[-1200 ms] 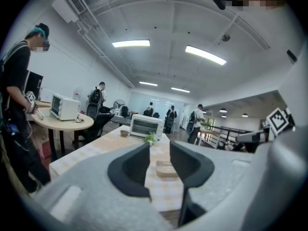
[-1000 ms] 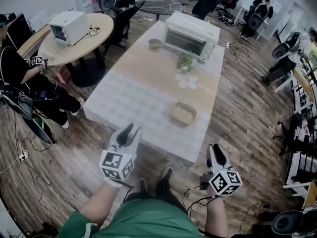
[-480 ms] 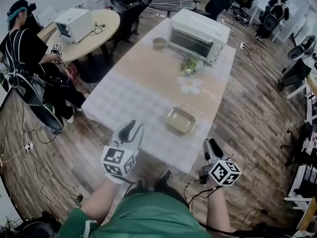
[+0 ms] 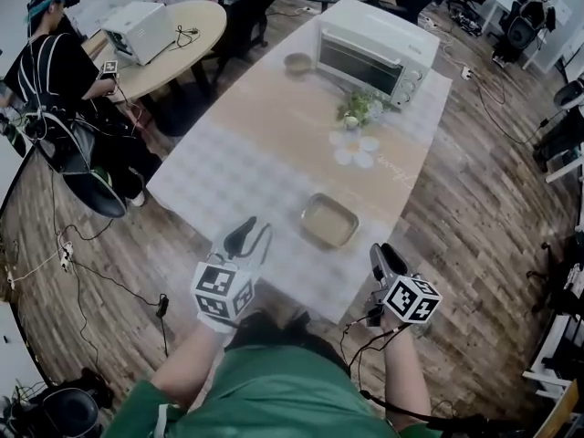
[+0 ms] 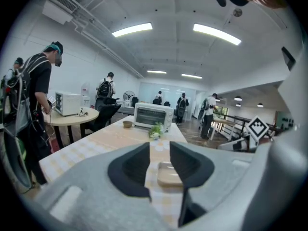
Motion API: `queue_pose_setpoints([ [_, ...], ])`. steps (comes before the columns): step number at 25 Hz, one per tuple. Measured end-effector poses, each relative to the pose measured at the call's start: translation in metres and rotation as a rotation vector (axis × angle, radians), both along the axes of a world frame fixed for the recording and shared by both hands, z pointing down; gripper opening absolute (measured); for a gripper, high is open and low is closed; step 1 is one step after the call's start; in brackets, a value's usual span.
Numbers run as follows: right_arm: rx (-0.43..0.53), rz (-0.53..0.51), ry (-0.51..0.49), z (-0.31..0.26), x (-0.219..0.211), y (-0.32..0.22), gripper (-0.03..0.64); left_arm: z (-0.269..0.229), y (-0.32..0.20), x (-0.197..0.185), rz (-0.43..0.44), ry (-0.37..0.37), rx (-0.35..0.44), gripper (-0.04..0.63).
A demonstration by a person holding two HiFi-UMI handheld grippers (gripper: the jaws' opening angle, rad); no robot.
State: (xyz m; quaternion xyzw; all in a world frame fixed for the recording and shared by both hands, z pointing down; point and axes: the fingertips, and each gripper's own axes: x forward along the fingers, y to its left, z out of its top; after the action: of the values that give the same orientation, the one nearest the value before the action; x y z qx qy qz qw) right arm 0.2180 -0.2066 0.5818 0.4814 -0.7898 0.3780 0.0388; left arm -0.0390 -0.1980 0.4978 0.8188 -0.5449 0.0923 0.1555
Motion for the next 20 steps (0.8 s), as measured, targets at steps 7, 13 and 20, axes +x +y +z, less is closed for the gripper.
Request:
queue_pose_setpoints([
  [7, -0.106, -0.018, -0.002, 0.045, -0.01, -0.022, 0.114, 0.041, -0.023, 0.002, 0.037, -0.007, -0.091, 0.129],
  [13, -0.201, -0.022, -0.041, 0.082, -0.027, -0.035, 0.112, 0.069, -0.045, -0.001, 0.091, 0.0, -0.142, 0.129],
  [20, -0.336, -0.012, -0.125, 0.123, -0.042, -0.045, 0.112, 0.093, -0.054, -0.012, 0.105, 0.006, -0.187, 0.129],
])
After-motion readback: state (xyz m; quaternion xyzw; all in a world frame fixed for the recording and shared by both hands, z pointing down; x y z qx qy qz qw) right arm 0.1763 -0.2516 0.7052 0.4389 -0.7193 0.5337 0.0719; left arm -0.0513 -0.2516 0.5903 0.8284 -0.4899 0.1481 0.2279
